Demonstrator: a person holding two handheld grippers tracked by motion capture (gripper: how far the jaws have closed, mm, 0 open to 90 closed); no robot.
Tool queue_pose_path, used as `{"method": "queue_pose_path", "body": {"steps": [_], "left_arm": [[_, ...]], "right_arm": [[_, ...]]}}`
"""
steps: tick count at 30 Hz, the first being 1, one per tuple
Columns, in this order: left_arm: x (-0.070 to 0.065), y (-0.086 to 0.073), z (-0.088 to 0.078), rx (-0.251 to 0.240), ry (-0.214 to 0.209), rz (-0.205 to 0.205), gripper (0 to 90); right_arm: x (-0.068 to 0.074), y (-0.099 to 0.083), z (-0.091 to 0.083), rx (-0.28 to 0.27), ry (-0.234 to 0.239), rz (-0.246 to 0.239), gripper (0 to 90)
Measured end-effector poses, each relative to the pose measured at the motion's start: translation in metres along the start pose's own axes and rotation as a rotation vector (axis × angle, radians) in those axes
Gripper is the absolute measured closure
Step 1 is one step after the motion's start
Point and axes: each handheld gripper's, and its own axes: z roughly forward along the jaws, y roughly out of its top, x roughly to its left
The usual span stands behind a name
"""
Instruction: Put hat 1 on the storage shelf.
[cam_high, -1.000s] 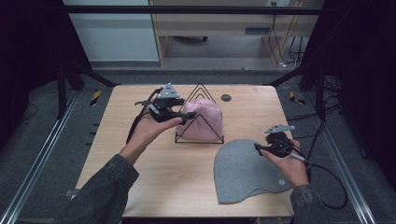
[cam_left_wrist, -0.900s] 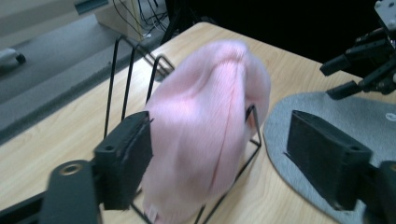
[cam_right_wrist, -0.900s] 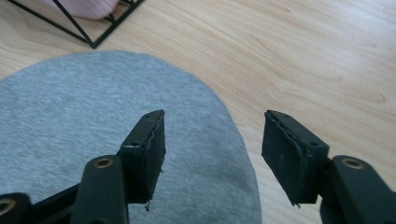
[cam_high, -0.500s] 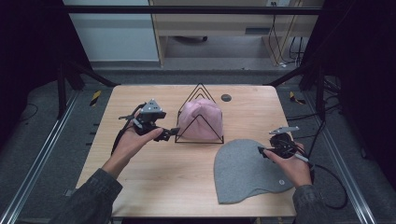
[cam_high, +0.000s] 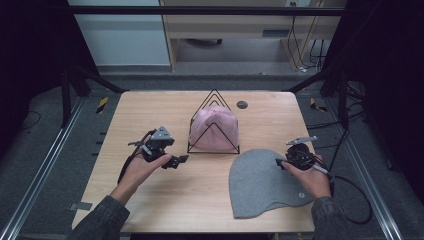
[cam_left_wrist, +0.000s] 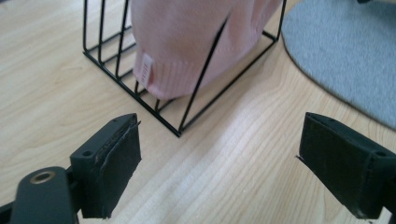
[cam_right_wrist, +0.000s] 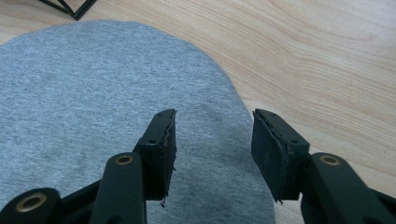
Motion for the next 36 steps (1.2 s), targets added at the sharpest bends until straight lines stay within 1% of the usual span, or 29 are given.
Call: {"method": "queue_pose_path", "body": {"steps": [2, 4, 5, 6, 7, 10, 13, 14, 16, 21, 22, 23, 26, 29, 30, 32, 35, 36], "left_arm": [[-0.002, -0.003, 0.001, 0.010, 0.000, 0.006, 12.0], [-0.006, -0.009, 0.002, 0.031, -0.001, 0.013, 12.0], [-0.006, -0.009, 0.002, 0.031, -0.001, 0.013, 12.0], [-0.006, -0.011, 0.003, 0.035, -0.001, 0.015, 12.0], [-0.007, -0.014, 0.003, 0.041, 0.003, 0.017, 12.0], [-0.006, -0.018, 0.002, 0.044, 0.008, 0.005, 12.0], [-0.005, -0.022, 0.001, 0.048, 0.010, 0.000, 12.0], [-0.004, -0.022, 0.001, 0.049, 0.015, -0.002, 12.0], [-0.003, -0.024, 0.001, 0.048, 0.020, -0.010, 12.0], [-0.001, -0.027, 0.001, 0.052, 0.021, -0.017, 12.0], [-0.001, -0.027, 0.001, 0.052, 0.022, -0.018, 12.0], [-0.001, -0.027, 0.001, 0.051, 0.023, -0.018, 12.0], [-0.002, -0.027, 0.001, 0.051, 0.022, -0.020, 12.1], [-0.002, -0.027, 0.001, 0.056, 0.020, -0.019, 12.0], [-0.002, -0.028, 0.001, 0.056, 0.021, -0.019, 12.0], [-0.001, -0.028, 0.001, 0.055, 0.018, -0.022, 12.0], [0.001, -0.030, 0.002, 0.057, 0.011, -0.033, 11.9], [0.001, -0.030, 0.002, 0.063, 0.008, -0.035, 11.8]], "right_arm": [[0.000, 0.000, 0.002, 0.004, -0.001, 0.000, 49.5], [0.000, 0.000, 0.004, 0.008, -0.004, 0.003, 48.3], [0.000, 0.000, 0.004, 0.008, -0.004, 0.003, 48.3], [-0.001, 0.001, 0.006, 0.018, -0.014, -0.002, 45.7], [-0.002, 0.001, 0.008, 0.017, -0.013, 0.005, 44.7], [-0.007, 0.005, 0.014, 0.018, -0.012, 0.032, 41.6], [-0.008, 0.008, 0.020, 0.030, -0.003, 0.038, 40.8], [-0.008, 0.009, 0.023, 0.042, 0.002, 0.041, 40.8], [-0.008, 0.011, 0.026, 0.048, 0.007, 0.039, 42.6], [-0.005, 0.012, 0.029, 0.066, 0.026, 0.007, 56.1], [-0.004, 0.012, 0.028, 0.068, 0.026, 0.001, 61.8], [-0.004, 0.012, 0.027, 0.071, 0.035, 0.002, 66.4], [-0.003, 0.011, 0.026, 0.077, 0.052, -0.011, 75.0], [-0.003, 0.010, 0.026, 0.079, 0.076, -0.009, 83.9], [-0.003, 0.010, 0.025, 0.079, 0.075, -0.016, 85.1], [-0.002, 0.010, 0.022, 0.057, 0.079, -0.022, 85.7], [0.003, 0.009, 0.015, 0.029, 0.102, -0.032, 85.8], [0.005, 0.009, 0.010, 0.018, 0.110, -0.042, 85.8]]}}
